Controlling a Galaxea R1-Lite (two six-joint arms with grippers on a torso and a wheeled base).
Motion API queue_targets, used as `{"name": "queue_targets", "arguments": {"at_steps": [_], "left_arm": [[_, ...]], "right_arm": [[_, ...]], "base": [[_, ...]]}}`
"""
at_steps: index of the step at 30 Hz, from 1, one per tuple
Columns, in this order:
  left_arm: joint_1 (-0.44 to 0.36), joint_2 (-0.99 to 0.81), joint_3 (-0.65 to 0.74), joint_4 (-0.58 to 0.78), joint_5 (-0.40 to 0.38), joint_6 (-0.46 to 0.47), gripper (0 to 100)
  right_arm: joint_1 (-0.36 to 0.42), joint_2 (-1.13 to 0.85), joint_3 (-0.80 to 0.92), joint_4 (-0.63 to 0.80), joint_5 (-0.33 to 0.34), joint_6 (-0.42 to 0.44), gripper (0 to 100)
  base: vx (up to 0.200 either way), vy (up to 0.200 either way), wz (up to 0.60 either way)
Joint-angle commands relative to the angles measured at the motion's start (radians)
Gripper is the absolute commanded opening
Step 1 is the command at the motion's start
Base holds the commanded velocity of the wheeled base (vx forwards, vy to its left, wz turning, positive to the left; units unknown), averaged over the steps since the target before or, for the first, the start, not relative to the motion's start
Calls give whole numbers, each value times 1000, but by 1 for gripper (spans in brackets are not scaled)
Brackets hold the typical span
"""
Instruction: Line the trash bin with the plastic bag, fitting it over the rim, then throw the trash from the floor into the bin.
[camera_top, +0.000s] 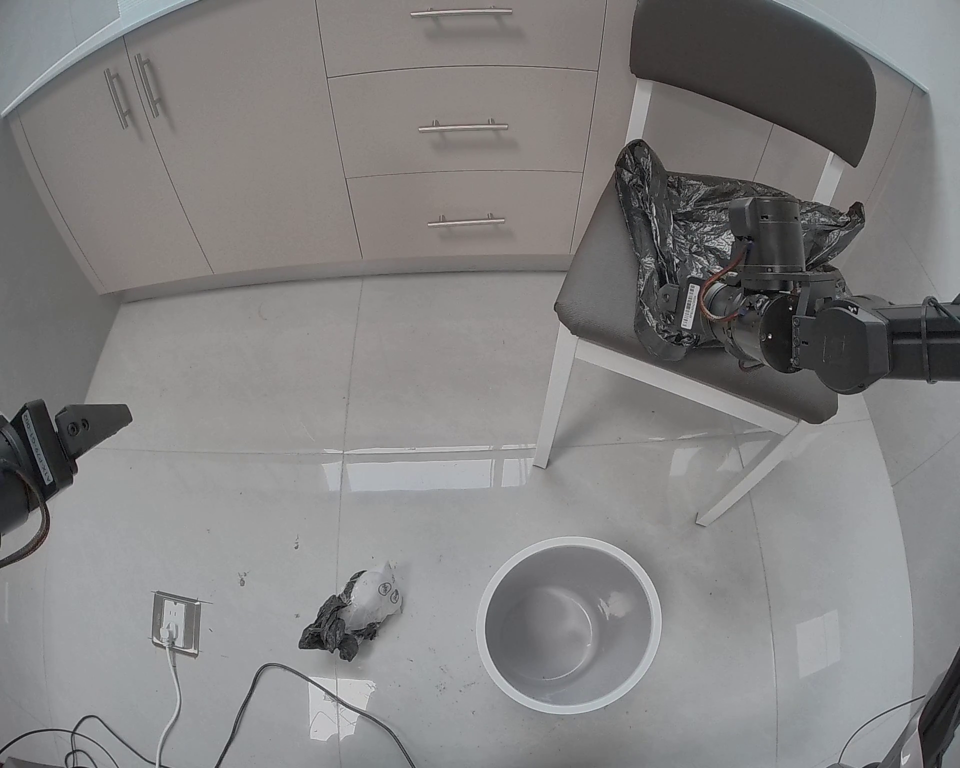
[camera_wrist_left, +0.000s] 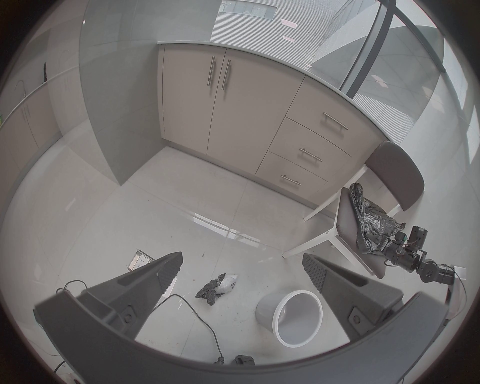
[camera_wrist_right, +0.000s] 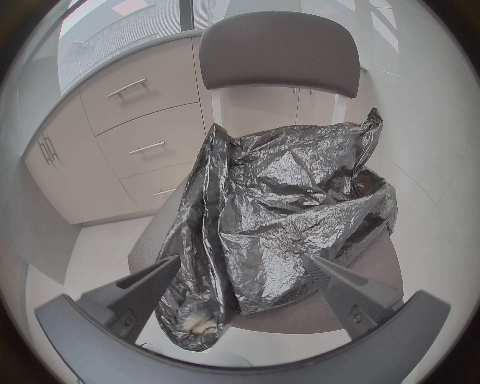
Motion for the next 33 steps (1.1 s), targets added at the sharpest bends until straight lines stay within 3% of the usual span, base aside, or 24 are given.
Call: {"name": "queue_targets", "arguments": {"at_steps": [1,15,23,33], "left_arm": [[0,1,2,0,1,-1,100],[-2,6,8,-2,1,-3,100],[-2,8,8,-3,1,-3,100],[-2,4,28,-11,-4,-3,100]], "right_arm": [[-12,0,14,-1,0,2,100],[4,5,31,-1,0,2,100],[37,-1,108,-1,-61,8,100],[44,8,85,-1,-65,1,100]], "base": [[0,0,0],[0,0,0],[0,0,0],[0,0,0]]}}
